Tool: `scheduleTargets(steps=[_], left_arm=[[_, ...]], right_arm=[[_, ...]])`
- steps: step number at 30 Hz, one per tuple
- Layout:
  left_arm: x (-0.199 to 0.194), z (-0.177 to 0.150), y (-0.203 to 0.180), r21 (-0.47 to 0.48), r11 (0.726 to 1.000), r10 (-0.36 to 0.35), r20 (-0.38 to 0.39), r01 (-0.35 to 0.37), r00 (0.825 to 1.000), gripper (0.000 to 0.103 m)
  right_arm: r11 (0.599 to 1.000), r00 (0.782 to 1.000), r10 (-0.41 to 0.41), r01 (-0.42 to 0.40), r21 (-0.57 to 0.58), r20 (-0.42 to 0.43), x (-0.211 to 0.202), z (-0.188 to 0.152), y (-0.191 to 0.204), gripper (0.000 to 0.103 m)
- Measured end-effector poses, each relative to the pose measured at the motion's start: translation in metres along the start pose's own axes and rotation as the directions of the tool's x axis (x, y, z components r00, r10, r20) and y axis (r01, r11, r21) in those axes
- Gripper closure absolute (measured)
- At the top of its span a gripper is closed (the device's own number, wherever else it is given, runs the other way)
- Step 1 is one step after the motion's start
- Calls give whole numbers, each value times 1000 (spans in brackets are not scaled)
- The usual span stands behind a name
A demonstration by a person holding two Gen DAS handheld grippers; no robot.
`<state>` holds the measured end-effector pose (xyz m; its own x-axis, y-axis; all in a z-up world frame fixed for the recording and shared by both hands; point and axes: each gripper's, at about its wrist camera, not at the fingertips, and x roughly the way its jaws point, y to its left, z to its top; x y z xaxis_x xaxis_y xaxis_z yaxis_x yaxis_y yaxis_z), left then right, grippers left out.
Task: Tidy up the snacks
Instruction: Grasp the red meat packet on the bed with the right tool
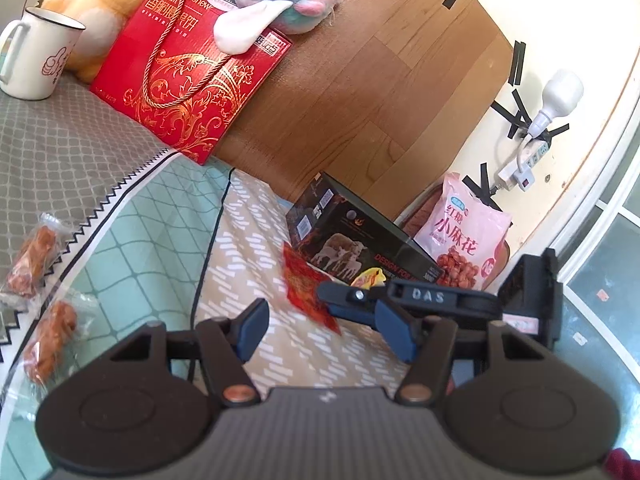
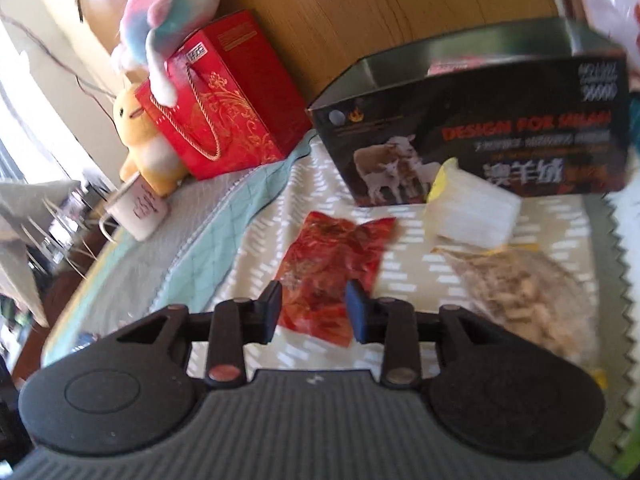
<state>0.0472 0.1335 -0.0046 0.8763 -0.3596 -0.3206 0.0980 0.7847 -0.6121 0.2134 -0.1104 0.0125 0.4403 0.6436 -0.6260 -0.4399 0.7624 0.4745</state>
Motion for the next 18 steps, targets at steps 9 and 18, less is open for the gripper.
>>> scheduleTargets(steps=[9, 18], left_arm=[[1, 0, -1, 2, 1000, -2, -6, 2, 1000, 44], [1, 0, -1, 0, 1000, -3, -6, 3, 1000, 42]], right_arm=[[998, 999, 47, -47, 46, 11, 12, 7, -4, 64], [994, 995, -76, 81, -67, 70, 13, 14, 14, 57]])
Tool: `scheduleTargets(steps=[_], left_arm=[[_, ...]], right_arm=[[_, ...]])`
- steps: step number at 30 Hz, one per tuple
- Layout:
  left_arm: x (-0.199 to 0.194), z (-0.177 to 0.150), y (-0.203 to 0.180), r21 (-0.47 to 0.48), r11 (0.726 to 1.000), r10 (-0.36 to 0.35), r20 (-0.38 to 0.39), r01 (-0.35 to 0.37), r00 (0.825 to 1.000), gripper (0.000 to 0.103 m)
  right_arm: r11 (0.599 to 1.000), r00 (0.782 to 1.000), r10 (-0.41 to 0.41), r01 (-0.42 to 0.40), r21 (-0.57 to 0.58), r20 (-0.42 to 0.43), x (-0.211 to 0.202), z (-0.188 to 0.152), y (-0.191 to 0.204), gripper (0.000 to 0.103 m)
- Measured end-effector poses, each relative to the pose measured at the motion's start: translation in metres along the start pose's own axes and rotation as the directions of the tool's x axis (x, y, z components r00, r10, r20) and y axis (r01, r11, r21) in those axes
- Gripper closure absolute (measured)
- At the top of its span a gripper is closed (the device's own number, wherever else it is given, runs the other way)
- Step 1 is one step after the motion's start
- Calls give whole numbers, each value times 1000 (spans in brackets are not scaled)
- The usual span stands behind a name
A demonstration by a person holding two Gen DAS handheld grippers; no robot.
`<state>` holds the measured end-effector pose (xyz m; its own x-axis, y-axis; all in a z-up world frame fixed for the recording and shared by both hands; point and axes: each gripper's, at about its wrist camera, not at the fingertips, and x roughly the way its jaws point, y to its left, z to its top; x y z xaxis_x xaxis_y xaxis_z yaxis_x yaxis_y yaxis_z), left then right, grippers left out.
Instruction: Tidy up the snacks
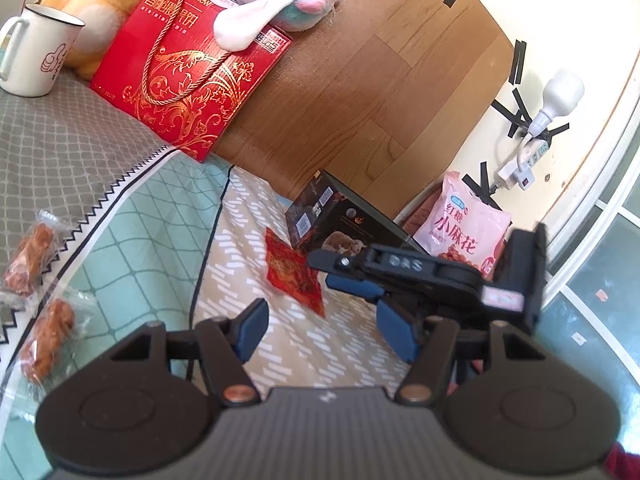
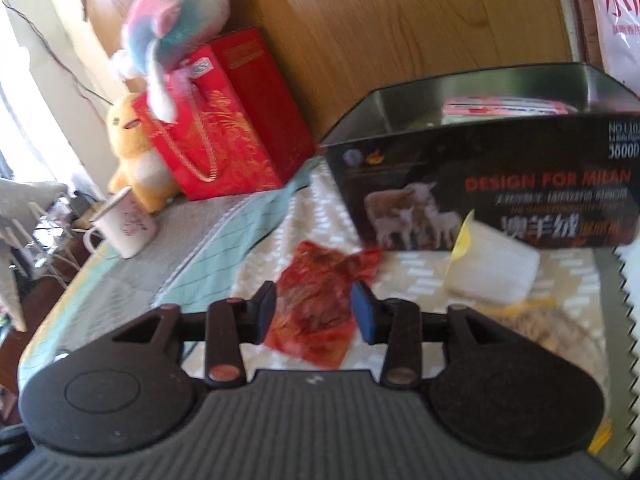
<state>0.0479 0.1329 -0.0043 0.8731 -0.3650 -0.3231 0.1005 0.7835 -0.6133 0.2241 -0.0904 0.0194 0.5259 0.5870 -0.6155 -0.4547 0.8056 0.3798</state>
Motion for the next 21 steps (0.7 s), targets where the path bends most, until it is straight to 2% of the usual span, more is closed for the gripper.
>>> scheduleTargets(steps=[3, 7, 8, 9, 10, 11, 13, 21], left_arm=[[-1, 0, 0, 1, 1000, 1, 6, -1, 1000, 42], [0, 0, 0, -1, 1000, 2, 0, -2, 1000, 42], [1, 0, 0, -2, 1000, 2, 0, -2, 1000, 42], [1, 0, 0, -2, 1000, 2, 0, -2, 1000, 42], [1, 0, 0, -2, 1000, 3, -2, -3, 1000, 42], [1, 0, 0, -3, 1000, 4, -2, -4, 1000, 42], [1, 0, 1, -6, 1000, 6, 0, -6, 1000, 42], [2, 0, 3, -9, 1000, 14, -3, -14, 1000, 42]], right_arm=[[999, 999, -43, 43, 7, -31, 17, 8, -5, 55], [999, 999, -38, 38, -15, -17, 27, 8, -5, 53], [999, 999, -41, 41, -27, -16, 27, 6, -4, 66], [999, 999, -44, 43, -33, -16, 27, 5, -2, 68], [1000, 1000, -21, 21, -11, -16, 26, 3, -4, 79], [1000, 1000, -3, 3, 14, -17, 25, 2, -6, 99], [1000, 1000, -3, 4, 26, -28, 24, -2, -6, 99], [999, 998, 42, -43, 20, 46, -17, -13, 7, 101]])
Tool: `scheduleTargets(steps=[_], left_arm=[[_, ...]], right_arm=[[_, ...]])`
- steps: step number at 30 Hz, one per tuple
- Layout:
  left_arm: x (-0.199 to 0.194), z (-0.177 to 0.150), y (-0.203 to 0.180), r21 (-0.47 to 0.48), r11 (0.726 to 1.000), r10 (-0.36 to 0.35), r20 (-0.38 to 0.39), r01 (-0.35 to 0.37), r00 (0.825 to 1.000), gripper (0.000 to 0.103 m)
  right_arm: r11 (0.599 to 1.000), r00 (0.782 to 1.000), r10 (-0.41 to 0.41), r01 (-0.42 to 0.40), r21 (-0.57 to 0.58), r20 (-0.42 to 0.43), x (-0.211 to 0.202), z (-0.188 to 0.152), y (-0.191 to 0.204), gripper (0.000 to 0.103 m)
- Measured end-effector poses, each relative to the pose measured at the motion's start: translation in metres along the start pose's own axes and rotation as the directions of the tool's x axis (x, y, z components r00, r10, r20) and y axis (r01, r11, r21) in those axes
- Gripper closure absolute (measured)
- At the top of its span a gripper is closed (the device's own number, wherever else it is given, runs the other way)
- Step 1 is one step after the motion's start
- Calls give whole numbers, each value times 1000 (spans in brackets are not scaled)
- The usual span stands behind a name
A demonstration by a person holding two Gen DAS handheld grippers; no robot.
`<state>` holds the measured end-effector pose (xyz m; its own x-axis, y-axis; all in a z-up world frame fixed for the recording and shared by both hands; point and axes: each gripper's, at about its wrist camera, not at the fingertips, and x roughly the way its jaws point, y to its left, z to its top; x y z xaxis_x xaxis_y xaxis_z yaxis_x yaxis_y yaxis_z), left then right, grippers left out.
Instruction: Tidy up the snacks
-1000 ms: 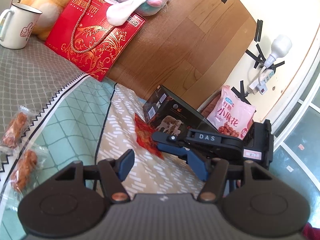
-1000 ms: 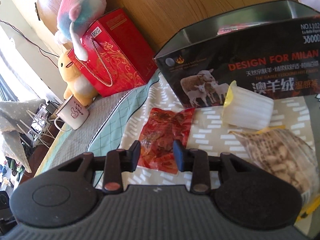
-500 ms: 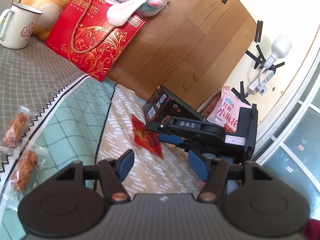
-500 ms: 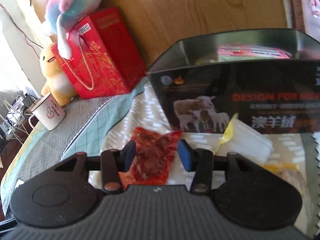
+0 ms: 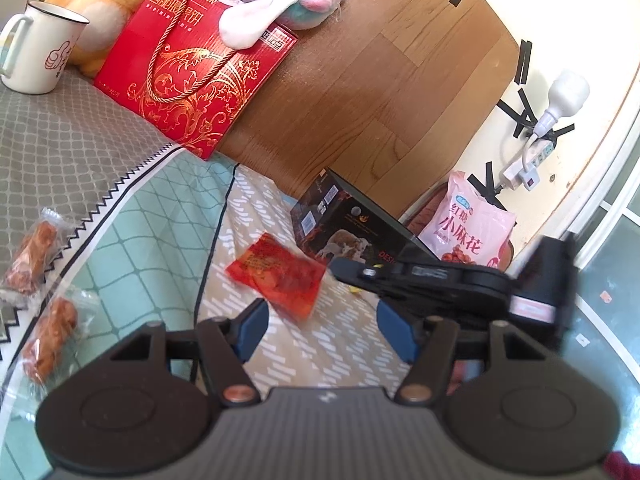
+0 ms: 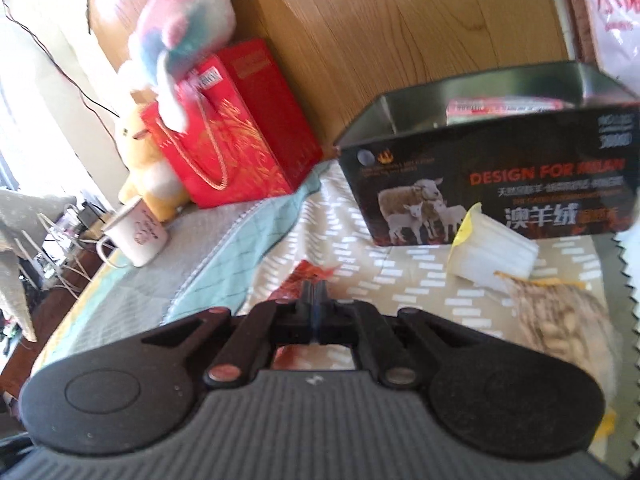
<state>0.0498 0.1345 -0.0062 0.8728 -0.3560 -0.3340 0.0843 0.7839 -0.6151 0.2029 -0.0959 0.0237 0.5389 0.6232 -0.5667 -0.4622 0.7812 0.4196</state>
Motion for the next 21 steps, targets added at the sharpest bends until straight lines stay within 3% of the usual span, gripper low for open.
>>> scheduleTargets(steps=[13, 18, 19, 21], left_arm=[[5, 0, -2, 19, 1000, 7, -32, -6, 999, 42], [11, 15, -4, -49, 998, -39, -72, 35, 997, 42], [12, 22, -7, -59, 997, -49, -72, 45, 996, 42], [20, 36, -17, -31, 1000, -1, -78, -1, 997, 42]], right_arm=[[1000, 999, 20, -20, -19, 25, -105, -45, -16, 101], [1000, 1000, 21, -21, 19, -19, -100, -45, -27, 93], [999, 999, 35, -34, 26, -25, -96, -44, -29, 87], [999, 998, 48, -47, 25, -34, -85, -39, -30, 77]])
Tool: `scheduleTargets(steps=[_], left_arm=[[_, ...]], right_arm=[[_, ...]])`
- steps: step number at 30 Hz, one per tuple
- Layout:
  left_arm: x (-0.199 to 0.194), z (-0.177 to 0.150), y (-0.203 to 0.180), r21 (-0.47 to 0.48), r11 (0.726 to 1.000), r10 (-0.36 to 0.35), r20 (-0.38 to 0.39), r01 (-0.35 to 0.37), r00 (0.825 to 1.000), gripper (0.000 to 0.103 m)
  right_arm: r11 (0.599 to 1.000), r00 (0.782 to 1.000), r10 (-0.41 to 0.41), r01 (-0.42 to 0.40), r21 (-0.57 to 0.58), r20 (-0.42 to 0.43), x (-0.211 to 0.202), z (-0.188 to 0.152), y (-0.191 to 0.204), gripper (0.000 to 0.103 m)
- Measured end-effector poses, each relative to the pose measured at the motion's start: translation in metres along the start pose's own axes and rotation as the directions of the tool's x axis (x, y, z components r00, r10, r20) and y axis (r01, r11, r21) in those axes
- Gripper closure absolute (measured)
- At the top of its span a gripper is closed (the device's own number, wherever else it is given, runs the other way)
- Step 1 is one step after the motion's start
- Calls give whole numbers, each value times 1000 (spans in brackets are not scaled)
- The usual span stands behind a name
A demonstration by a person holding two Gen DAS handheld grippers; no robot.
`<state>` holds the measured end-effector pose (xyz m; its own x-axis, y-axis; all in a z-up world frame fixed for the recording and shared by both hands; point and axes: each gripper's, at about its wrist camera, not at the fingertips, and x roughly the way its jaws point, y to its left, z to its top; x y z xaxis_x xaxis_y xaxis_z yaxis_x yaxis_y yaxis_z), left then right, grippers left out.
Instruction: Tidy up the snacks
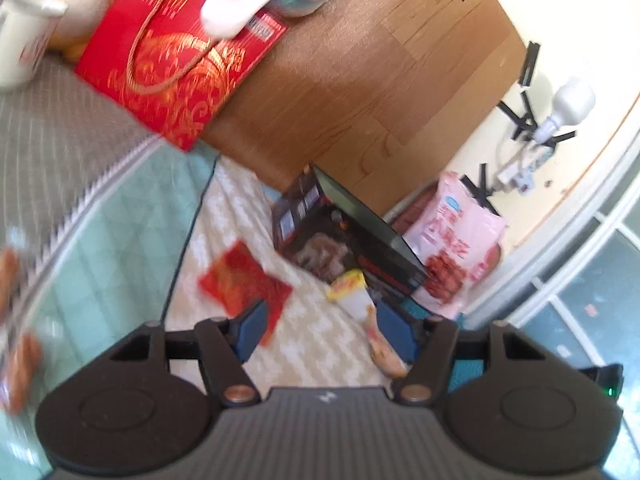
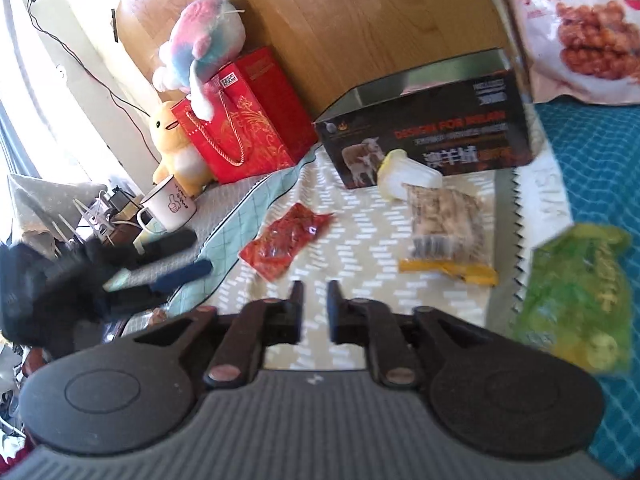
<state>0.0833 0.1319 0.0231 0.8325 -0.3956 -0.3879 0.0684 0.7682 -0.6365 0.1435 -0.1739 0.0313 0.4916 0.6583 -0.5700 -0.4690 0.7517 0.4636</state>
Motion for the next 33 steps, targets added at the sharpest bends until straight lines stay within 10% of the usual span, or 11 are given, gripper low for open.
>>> scheduleTargets(steps=[6, 15, 24, 33], left_arm=[[53, 35, 11, -28, 985, 168, -111, -172, 980, 42], [77, 32, 26, -90, 974, 191, -184, -210, 964, 58], [68, 34, 12, -154, 982, 86, -178, -114, 980, 69], [114, 90, -79, 43, 999, 13, -101, -8, 995, 68]], right_arm=[[982, 996, 79, -73, 173, -32, 46, 26, -20, 75], [979, 996, 56, -41, 200, -67, 115, 41, -8, 73], [989, 996, 87, -85, 123, -10, 86, 32, 5, 89], [991, 973, 54, -81, 111, 224, 30, 102, -24, 90]])
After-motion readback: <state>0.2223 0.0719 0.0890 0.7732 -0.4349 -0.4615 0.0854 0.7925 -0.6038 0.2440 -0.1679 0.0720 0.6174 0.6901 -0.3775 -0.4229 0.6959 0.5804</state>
